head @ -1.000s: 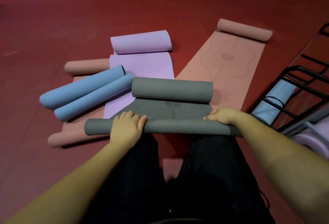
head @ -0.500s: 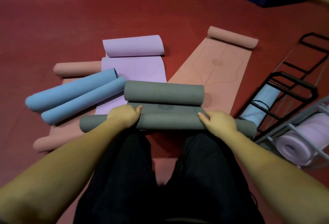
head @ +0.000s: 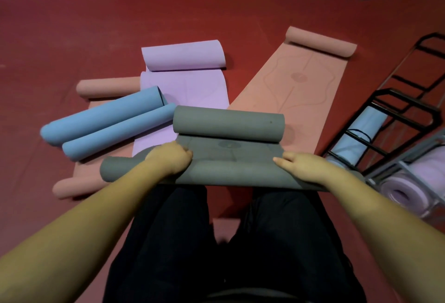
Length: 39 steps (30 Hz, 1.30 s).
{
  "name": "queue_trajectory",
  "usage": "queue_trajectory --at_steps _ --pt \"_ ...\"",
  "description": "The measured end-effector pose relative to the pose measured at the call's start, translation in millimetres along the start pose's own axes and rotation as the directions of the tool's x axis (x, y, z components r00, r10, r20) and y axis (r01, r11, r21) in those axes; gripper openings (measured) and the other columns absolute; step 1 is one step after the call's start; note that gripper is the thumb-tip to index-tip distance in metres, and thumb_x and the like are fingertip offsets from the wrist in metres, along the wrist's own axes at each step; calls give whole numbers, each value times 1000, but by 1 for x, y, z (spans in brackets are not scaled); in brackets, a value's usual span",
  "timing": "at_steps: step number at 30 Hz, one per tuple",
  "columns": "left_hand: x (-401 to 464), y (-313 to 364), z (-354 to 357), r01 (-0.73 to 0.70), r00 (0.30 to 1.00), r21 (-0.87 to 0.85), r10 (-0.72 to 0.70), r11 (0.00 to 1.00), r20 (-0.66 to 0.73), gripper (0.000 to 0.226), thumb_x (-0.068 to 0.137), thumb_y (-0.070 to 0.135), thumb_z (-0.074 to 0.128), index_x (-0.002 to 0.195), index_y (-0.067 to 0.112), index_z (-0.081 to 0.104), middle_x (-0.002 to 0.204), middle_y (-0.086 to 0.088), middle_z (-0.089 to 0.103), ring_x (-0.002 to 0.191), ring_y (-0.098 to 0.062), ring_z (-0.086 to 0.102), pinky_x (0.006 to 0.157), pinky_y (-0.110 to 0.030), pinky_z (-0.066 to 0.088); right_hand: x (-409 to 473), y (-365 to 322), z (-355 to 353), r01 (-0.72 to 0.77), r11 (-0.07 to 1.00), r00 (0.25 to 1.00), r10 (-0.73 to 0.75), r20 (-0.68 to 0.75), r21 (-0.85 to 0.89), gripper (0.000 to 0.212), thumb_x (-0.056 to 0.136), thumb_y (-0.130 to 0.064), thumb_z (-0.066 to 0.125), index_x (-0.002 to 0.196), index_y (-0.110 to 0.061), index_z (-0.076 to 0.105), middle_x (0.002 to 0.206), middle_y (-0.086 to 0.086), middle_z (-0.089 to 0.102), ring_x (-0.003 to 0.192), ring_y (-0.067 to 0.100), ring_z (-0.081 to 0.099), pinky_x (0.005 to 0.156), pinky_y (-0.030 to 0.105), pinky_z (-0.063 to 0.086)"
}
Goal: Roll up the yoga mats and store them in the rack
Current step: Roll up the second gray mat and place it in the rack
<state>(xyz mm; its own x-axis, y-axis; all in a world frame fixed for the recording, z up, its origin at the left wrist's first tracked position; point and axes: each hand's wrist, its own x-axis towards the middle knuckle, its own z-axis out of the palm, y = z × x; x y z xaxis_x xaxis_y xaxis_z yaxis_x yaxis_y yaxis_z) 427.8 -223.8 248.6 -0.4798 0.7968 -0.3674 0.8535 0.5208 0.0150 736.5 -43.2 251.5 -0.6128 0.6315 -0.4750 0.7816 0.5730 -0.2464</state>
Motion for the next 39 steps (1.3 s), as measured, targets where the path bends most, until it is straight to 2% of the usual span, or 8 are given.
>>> queue_trajectory --at_steps 2,6,13,18,25,28,32,39 --pt "-4 2 1 14 997 48 -10 999 -83 47 102 34 25 119 17 65 129 -12 54 119 -30 45 98 -42 32 2 -2 2 41 999 998 -39 -52 30 47 97 -61 36 86 -20 58 102 4 53 102 24 53 92 37 40" --pt "2 -3 3 37 999 -63 -38 997 -9 44 99 39 33 107 16 70 123 -15 63 107 -31 56 89 -37 42 3 -5 2 27 1000 994 -27 -105 -5 51 98 -61 37 78 -19 60 83 -1 54 84 21 51 71 33 34" --pt "21 4 -4 43 996 -86 -37 995 77 48 101 43 38 119 9 66 131 -17 60 116 -33 55 96 -37 42 24 -3 -6 -50 995 999 50 2 81 51 95 -63 42 78 -18 58 84 -1 60 91 22 56 75 32 38" --pt "4 5 9 7 938 -27 -16 1000 -347 57 101 55 30 72 16 61 91 -11 68 86 -32 61 68 -37 41 37 -5 -13 -50 995 993 40 115 86 37 97 -55 47 77 -26 57 104 1 60 98 21 51 81 28 34" --pt "-26 12 23 -57 852 -2 48 998 -522 66 95 48 29 61 8 68 64 -16 62 62 -38 59 56 -37 43 43 -10 -18 -74 996 979 63 196 48 54 96 -57 46 130 -19 63 141 2 55 125 24 51 104 32 36" --pt "-37 17 37 -81 826 26 81 996 -558 62 93 50 35 57 7 62 61 -15 57 61 -37 57 58 -38 42 48 -8 -16 -69 996 989 62 133 53 47 95 -56 50 109 -16 71 122 5 65 110 24 57 94 33 42" --pt "-37 14 47 -59 829 21 60 998 -556 58 94 51 36 63 7 59 66 -14 56 67 -37 56 64 -42 43 46 -7 -11 -60 991 998 62 -14 118 48 92 -56 55 64 -17 53 72 0 55 75 20 51 62 31 35" --pt "-24 18 28 -20 907 -10 14 1000 -420 70 93 49 20 66 6 68 73 -13 65 78 -36 61 69 -40 42 18 -15 5 -58 997 935 38 -352 -45 59 99 -60 33 85 -15 69 86 3 55 90 28 58 68 35 36"
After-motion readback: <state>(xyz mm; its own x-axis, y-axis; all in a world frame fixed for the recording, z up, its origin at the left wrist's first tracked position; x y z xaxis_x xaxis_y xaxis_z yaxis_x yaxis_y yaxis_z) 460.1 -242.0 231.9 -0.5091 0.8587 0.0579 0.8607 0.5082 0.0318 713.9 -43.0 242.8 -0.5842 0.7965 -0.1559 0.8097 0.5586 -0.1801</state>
